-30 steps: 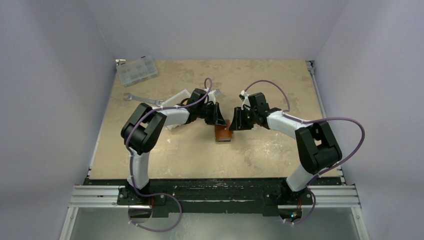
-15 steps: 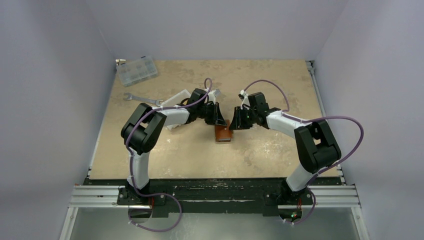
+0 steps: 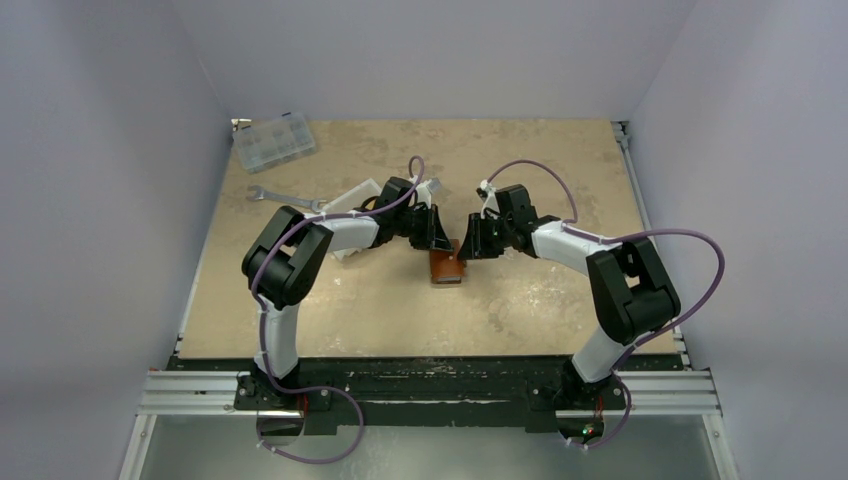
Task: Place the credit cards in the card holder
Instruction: Close the card holder at the center of the board.
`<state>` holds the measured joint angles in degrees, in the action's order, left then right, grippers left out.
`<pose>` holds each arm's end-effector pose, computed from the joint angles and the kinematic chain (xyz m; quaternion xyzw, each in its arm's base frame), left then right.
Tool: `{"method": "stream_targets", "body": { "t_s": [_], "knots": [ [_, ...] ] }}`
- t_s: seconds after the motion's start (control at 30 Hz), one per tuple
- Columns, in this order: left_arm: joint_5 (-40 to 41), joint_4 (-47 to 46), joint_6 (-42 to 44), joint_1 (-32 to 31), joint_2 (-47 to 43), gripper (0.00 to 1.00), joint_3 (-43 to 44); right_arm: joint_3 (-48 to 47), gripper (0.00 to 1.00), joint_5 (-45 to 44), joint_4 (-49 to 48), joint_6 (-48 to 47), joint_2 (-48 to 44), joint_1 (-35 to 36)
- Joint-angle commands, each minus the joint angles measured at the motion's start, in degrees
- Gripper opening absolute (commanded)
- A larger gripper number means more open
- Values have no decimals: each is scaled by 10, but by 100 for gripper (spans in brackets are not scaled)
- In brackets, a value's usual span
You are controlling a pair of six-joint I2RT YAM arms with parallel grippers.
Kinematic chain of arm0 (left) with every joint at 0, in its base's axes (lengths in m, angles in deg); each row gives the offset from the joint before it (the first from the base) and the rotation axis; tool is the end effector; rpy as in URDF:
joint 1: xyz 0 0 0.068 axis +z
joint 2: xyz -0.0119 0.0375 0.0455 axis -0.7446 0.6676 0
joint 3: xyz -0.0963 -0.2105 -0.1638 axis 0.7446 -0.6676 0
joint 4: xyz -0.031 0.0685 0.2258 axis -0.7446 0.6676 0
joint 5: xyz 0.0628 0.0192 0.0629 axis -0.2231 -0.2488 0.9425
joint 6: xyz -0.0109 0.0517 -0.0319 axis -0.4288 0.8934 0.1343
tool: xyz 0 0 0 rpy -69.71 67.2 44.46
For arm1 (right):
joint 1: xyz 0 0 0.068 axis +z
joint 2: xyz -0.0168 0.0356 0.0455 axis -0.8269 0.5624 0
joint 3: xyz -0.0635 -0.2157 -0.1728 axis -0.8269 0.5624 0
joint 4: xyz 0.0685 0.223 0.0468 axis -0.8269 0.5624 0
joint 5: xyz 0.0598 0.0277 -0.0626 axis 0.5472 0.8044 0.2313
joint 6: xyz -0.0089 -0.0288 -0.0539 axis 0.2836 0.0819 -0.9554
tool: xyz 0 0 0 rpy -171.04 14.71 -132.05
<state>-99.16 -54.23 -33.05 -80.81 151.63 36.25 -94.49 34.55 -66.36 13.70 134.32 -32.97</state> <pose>0.3332 -0.2440 0.1633 0.0861 0.8784 -0.4357 0.1767 0.2895 0.1420 0.1910 -0.0812 0.9190 0.3045 0.2369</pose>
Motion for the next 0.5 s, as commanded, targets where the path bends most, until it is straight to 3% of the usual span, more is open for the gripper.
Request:
{"method": "stream_targets", "body": {
  "t_s": [0.0, 0.13, 0.47],
  "knots": [
    [45, 57, 32, -2, 31, 0, -12, -14, 29, 12, -21, 2, 4, -2],
    [45, 58, 32, -3, 30, 0, -13, -10, 28, 17, -26, 5, 4, -5],
    [45, 56, 31, -3, 29, 0, -15, 29, 7, 84, -65, 39, 2, -41]
  ]
}}
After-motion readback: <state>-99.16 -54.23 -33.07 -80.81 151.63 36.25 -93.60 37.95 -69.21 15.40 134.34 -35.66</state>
